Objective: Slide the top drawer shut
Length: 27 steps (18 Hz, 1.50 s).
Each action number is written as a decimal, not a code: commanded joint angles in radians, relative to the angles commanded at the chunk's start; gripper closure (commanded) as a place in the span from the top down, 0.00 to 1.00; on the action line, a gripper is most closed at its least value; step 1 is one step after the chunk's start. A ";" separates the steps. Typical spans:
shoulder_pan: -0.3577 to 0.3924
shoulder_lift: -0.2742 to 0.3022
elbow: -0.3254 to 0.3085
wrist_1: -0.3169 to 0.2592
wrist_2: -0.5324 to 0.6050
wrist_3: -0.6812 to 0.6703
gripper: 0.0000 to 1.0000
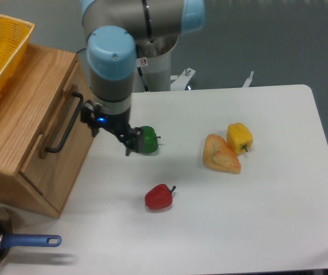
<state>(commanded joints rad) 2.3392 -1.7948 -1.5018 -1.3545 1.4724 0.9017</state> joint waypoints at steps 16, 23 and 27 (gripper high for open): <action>0.218 0.015 -0.020 0.006 0.117 0.597 1.00; 0.353 0.037 -0.035 0.003 0.114 0.810 1.00; 0.370 0.038 -0.035 0.008 0.115 0.917 1.00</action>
<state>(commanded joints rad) 2.7090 -1.7564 -1.5370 -1.3469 1.5877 1.8190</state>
